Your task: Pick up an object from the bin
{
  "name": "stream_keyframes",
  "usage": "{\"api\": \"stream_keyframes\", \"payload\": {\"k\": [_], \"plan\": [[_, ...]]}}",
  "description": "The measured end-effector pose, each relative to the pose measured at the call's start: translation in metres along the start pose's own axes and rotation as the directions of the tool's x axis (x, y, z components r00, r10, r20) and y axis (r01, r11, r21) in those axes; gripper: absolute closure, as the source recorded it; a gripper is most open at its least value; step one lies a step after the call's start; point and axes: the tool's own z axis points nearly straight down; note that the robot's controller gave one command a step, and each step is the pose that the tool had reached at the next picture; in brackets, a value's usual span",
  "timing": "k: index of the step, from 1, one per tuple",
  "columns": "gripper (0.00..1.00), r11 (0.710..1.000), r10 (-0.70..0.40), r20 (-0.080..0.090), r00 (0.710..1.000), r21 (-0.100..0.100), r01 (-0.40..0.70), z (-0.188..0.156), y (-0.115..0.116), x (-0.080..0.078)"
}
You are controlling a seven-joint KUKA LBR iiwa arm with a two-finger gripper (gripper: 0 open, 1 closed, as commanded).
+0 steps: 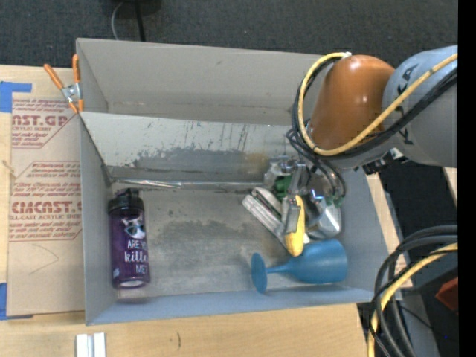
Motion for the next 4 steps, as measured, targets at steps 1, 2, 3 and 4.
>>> {"api": "stream_keyframes", "payload": {"k": [1, 2, 3, 4], "plan": [[0.0, 1.0, 0.0, 0.007, 1.0, 0.0, 0.0, -0.004, 0.0, -0.002], [0.0, 1.0, 0.016, 0.012, 1.0, -0.001, -0.016, 0.039, -0.03, 0.023], [0.0, 0.996, 0.092, -0.004, 0.996, 0.0, -0.092, 0.07, -0.045, 0.03], [0.0, 1.0, 0.025, 0.011, 1.0, 0.0, -0.025, 0.078, -0.051, 0.016]]}}
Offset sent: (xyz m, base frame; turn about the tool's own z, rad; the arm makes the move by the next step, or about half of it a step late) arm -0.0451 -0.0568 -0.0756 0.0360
